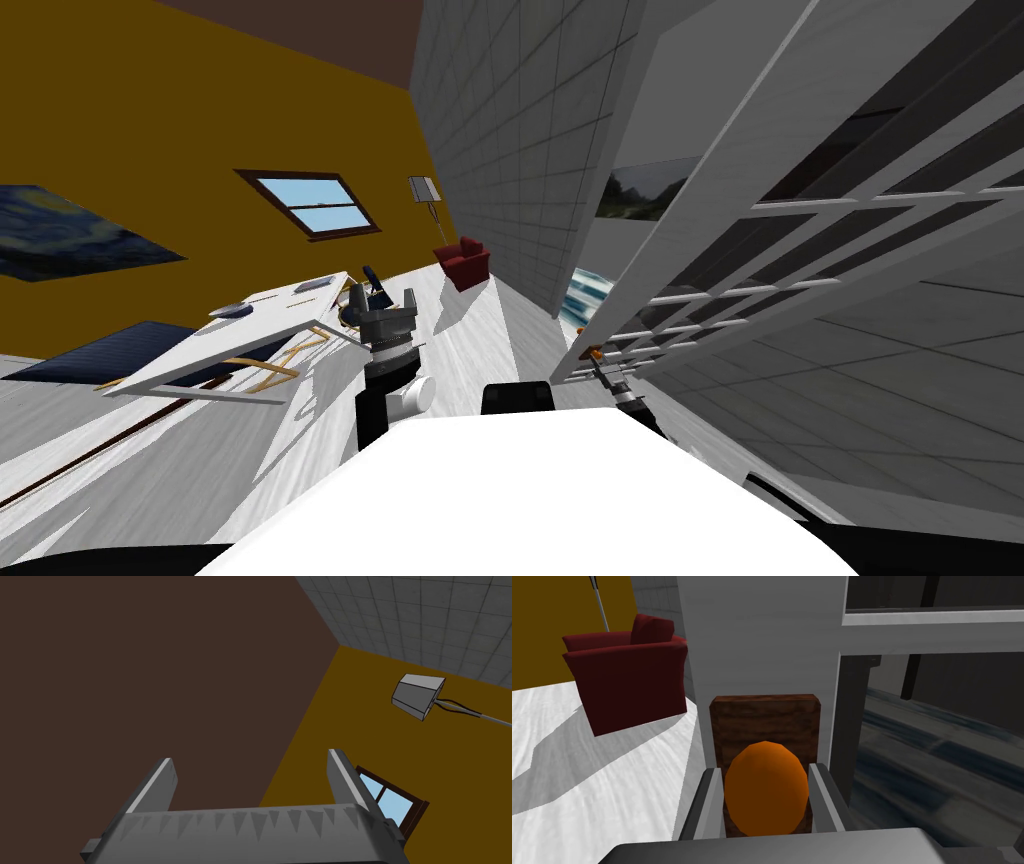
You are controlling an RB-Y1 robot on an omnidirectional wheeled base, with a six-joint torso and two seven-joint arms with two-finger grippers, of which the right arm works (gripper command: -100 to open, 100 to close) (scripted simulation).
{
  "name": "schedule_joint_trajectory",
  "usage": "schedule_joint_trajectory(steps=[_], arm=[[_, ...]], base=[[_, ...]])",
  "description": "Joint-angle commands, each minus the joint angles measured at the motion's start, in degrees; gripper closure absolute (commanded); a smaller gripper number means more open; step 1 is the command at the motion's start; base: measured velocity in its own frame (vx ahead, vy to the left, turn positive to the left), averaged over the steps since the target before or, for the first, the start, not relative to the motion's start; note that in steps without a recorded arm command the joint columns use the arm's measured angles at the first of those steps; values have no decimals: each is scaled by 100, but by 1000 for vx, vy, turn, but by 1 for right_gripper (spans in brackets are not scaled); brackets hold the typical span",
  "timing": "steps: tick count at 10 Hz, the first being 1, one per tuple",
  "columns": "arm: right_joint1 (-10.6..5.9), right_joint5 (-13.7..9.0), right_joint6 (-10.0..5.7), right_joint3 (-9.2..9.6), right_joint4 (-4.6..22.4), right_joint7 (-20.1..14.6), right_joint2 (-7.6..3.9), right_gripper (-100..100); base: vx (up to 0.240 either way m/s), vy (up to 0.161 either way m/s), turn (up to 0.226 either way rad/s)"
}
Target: Pull the door open
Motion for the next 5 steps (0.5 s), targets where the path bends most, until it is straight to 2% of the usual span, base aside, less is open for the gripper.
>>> schedule_joint_trajectory(steps=[1,3,4,5], arm=[[127,21,-186,47,31,-33,-35,100],[195,38,-354,85,107,-76,-60,100],[195,38,-354,85,107,-76,-60,100],[233,48,-447,105,148,-99,-74,100]], base=[[-187,-71,228],[-170,-63,126],[-116,-54,55],[-112,-28,90]])
